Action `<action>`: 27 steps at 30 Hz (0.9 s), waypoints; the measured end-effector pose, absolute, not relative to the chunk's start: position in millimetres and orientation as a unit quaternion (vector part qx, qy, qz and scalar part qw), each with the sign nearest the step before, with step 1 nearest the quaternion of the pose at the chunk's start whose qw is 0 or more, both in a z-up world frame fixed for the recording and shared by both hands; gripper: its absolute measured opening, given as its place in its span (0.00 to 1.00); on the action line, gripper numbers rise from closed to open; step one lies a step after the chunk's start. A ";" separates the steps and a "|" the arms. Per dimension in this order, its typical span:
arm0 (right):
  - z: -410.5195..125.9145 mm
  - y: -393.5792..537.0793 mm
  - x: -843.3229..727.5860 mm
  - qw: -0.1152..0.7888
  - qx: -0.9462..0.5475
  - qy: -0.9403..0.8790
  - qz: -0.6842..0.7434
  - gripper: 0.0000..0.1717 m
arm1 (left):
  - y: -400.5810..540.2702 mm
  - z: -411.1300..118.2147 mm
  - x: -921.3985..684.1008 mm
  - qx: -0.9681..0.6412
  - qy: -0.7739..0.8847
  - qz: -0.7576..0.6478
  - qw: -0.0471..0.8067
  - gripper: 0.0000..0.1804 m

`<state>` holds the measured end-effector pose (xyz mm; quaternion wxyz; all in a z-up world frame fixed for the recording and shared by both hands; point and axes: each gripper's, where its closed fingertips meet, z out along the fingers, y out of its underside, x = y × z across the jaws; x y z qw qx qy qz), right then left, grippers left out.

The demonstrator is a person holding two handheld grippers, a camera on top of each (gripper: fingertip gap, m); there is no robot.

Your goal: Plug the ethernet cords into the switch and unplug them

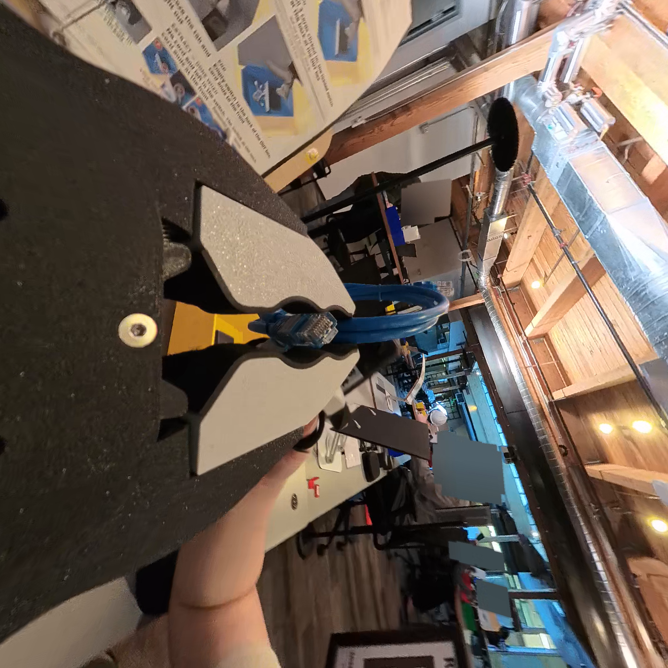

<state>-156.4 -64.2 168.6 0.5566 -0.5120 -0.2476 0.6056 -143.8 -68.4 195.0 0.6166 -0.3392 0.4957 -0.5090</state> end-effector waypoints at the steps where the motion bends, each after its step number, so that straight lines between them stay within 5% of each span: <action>1: 168.0 -63.8 -154.8 0.603 -0.516 -0.282 0.539 0.12 | -65.6 196.6 -144.8 -0.349 0.485 -0.523 0.608 0.07; 6: 172.8 -68.6 -135.0 0.803 -0.431 -0.401 0.092 0.12 | -57.1 198.9 -147.7 -0.396 0.436 -0.618 0.520 0.07; 10: 161.0 -66.3 -138.1 0.784 -0.387 -0.458 -0.162 0.13 | -55.1 191.1 -139.8 -0.420 0.432 -0.632 0.487 0.07; 27: 147.0 -57.1 -144.5 0.746 -0.415 -0.481 -0.199 0.02 | -61.7 178.1 -124.6 -0.439 0.457 -0.599 0.490 0.07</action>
